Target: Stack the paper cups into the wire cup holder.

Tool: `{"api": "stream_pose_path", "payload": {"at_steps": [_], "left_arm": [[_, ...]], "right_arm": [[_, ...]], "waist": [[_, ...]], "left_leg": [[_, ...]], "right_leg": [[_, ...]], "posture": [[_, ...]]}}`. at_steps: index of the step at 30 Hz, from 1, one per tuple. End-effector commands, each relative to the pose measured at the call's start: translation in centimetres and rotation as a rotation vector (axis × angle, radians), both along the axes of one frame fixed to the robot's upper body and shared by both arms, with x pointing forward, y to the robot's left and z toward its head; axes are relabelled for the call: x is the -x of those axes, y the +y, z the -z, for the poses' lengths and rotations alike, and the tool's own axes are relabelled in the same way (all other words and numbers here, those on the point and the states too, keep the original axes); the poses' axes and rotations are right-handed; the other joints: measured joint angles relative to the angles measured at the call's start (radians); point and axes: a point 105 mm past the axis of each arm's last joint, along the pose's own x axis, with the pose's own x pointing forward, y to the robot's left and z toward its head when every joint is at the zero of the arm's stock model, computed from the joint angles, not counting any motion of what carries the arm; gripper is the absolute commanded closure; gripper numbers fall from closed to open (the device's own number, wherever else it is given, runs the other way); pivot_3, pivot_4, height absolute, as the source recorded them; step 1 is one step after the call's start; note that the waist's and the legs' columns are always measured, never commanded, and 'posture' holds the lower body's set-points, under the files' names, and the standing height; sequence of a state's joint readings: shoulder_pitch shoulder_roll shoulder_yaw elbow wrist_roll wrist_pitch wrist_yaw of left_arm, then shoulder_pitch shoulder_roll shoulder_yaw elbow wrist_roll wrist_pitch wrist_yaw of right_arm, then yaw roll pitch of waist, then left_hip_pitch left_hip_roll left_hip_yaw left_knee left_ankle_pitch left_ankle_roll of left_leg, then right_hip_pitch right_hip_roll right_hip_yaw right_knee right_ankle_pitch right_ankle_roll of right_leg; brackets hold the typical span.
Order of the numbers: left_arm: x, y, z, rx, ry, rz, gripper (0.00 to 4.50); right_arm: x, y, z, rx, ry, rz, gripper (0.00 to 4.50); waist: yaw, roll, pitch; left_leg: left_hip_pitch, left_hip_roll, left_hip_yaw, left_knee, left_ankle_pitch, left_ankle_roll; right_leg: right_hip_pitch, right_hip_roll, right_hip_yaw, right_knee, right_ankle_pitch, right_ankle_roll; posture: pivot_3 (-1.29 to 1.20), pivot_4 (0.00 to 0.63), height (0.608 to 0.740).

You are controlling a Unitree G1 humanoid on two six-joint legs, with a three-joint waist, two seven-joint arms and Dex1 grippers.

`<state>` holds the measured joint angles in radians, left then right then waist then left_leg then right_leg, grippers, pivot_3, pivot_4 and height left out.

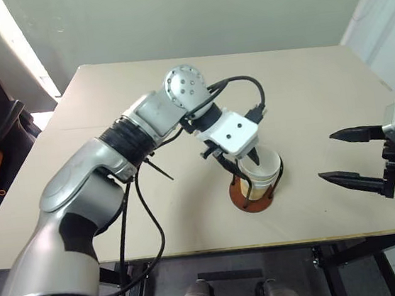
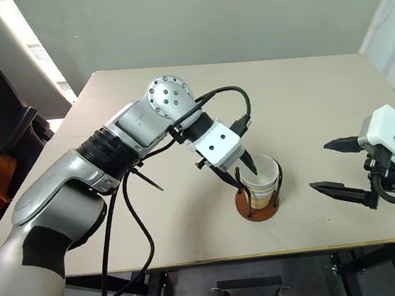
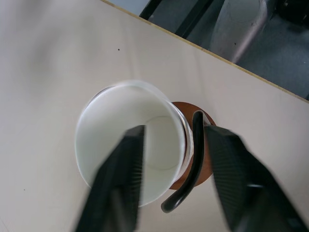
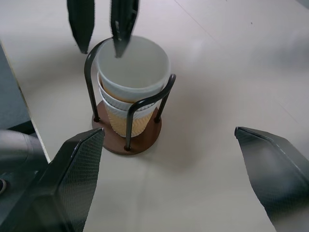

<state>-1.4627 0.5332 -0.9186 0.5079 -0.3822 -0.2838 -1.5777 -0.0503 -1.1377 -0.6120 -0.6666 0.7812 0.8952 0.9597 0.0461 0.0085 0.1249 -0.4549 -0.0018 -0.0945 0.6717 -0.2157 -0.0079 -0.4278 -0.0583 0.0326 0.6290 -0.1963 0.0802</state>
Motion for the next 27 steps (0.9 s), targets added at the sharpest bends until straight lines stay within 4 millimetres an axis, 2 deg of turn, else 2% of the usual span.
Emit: {"api": "stream_pose_path", "payload": {"at_steps": [1, 3, 6, 10, 13, 15, 17, 21, 23, 25, 27], "left_arm": [[0.1, 0.2, -0.9, 0.011, -0.018, 0.015, 0.76], [-0.6, 0.7, -1.2, 0.046, -0.014, -0.049, 0.11], [-1.8, 2.4, -1.6, 0.118, 0.041, -0.191, 0.11], [-2.5, 6.6, -2.3, 0.249, 0.122, -0.405, 0.11], [-1.1, 10.7, -2.1, 0.279, 0.168, -0.542, 0.11], [0.5, 14.2, -1.8, 0.333, 0.239, -0.693, 0.11], [1.6, 15.9, -1.6, 0.37, 0.283, -0.802, 0.11], [2.4, 19.9, 0.8, 0.52, 0.463, -1.075, 0.11], [2.4, 21.6, 3.1, 0.569, 0.519, -1.201, 0.11], [2.4, 22.6, 4.5, 0.594, 0.539, -1.281, 0.11], [1.9, 23.3, 4.9, 0.668, 0.548, -1.343, 0.11]], "right_arm": [[-0.2, -0.1, -1.1, 0.019, -0.054, -0.005, 0.0], [-0.6, 0.0, -1.1, 0.014, -0.049, -0.027, 0.0], [-1.7, 0.1, -1.0, 0.003, -0.036, -0.054, 0.0], [-3.4, -0.1, -0.7, -0.04, -0.003, -0.079, 0.0], [-4.0, -0.9, -0.4, -0.065, 0.049, -0.07, 0.0], [-3.7, -1.3, -0.5, -0.075, 0.084, -0.085, 0.0], [-3.4, -1.7, -0.5, -0.078, 0.1, -0.092, 0.0], [-4.4, -2.0, 0.1, -0.085, 0.112, -0.075, 0.0], [-4.8, -1.6, 0.4, -0.105, 0.123, -0.086, 0.0], [-5.1, -1.3, 0.7, -0.112, 0.133, -0.096, 0.0], [-5.3, -1.3, 0.9, -0.116, 0.136, -0.099, 0.0]], "waist": [[0.0, 0.0, 0.0], [0.0, 0.0, 0.0], [-0.006, 0.001, -0.001], [-0.02, 0.003, -0.001], [-0.024, 0.003, -0.001], [-0.024, 0.003, -0.001], [-0.024, 0.003, -0.002], [-0.013, 0.004, -0.002], [-0.016, 0.004, -0.002], [-0.02, 0.004, -0.002], [-0.018, 0.003, -0.002]], "left_leg": [[0.0, 0.0, 0.0, 0.0, 0.0, 0.0], [0.0, 0.0, 0.0, 0.0, 0.0, 0.001], [0.001, 0.0, 0.001, 0.001, 0.0, 0.001], [0.002, 0.001, 0.002, 0.002, 0.001, 0.0], [0.002, 0.001, 0.002, 0.001, 0.004, -0.001], [0.001, 0.001, 0.002, 0.001, 0.004, -0.002], [0.001, 0.001, 0.003, -0.002, 0.004, -0.002], [0.003, 0.0, 0.0, -0.004, 0.004, -0.003], [0.005, 0.0, 0.001, -0.004, 0.003, -0.003], [0.011, 0.0, 0.001, -0.006, 0.001, -0.002], [0.014, 0.001, -0.001, -0.009, -0.001, -0.001]], "right_leg": [[0.0, 0.0, 0.0, 0.0, 0.0, 0.0], [0.0, 0.0, 0.0, 0.0, 0.0, 0.0], [0.0, 0.0, 0.0, 0.0, 0.001, 0.001], [0.0, 0.001, 0.0, 0.001, 0.001, 0.001], [-0.002, 0.002, 0.001, 0.001, 0.001, 0.001], [-0.002, 0.003, 0.001, 0.001, 0.0, 0.0], [-0.004, 0.002, 0.001, 0.0, -0.002, -0.002], [-0.002, 0.001, 0.0, 0.002, -0.009, -0.013], [-0.002, 0.001, 0.0, 0.007, -0.012, -0.019], [-0.001, 0.0, 0.0, 0.013, -0.013, -0.021], [-0.001, 0.001, -0.001, 0.016, -0.015, -0.025]], "posture": [[0.0, 0.15, 0.74], [0.0, 0.15, 0.74], [0.0, 0.15, 0.74], [0.0, 0.15, 0.74], [0.0, 0.15, 0.74], [0.0, 0.15, 0.74], [0.0, 0.15, 0.74], [0.0, 0.15, 0.74], [0.0, 0.15, 0.74], [0.0, 0.15, 0.74], [0.0, 0.15, 0.74]]}}
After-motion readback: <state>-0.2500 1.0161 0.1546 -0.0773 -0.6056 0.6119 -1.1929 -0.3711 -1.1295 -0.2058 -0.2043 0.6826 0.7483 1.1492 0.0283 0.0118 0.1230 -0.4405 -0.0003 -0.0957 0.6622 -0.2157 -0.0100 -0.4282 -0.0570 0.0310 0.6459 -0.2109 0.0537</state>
